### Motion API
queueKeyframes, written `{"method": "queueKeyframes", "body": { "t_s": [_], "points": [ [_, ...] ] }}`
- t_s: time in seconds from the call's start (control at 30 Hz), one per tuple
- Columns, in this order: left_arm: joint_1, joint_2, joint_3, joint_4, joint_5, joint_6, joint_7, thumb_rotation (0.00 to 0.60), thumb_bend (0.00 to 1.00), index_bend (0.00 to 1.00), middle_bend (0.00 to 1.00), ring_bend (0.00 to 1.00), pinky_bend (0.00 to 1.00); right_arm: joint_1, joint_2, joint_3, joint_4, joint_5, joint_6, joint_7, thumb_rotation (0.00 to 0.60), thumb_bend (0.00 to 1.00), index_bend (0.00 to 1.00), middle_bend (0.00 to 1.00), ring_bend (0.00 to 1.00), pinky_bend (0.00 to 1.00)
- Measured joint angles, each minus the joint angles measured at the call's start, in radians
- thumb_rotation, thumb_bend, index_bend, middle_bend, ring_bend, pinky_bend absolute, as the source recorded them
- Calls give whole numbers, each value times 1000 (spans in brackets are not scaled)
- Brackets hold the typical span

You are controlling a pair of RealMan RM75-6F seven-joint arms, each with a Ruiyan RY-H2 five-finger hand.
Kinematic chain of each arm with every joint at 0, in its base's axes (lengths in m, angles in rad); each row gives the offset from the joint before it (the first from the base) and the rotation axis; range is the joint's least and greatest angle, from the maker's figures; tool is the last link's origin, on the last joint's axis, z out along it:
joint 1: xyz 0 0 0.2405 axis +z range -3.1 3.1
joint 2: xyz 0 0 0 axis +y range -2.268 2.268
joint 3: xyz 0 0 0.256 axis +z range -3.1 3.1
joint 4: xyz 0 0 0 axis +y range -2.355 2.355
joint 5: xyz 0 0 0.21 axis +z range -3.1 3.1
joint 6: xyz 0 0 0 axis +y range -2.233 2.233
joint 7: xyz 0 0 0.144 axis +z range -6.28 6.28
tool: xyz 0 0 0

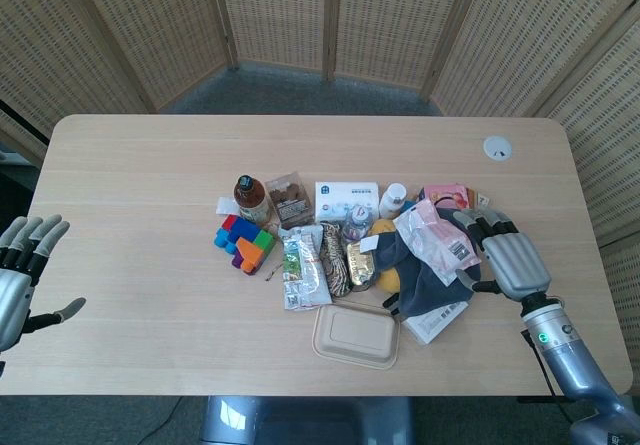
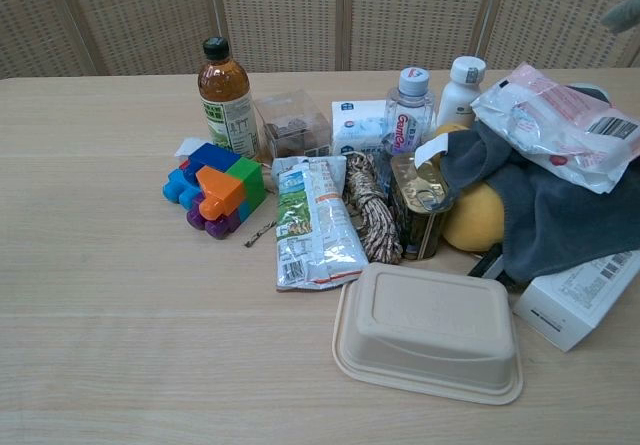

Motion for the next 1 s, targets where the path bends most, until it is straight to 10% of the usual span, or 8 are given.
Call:
{"method": "queueKeyframes", "body": {
  "t_s": [1.0],
  "points": [
    [-19, -23, -2, 7, -11, -26, -7, 600, 136, 0, 0, 0, 0, -88, 21, 24, 27, 95, 100, -31, 468, 319, 0, 0, 0, 0]
  ]
}}
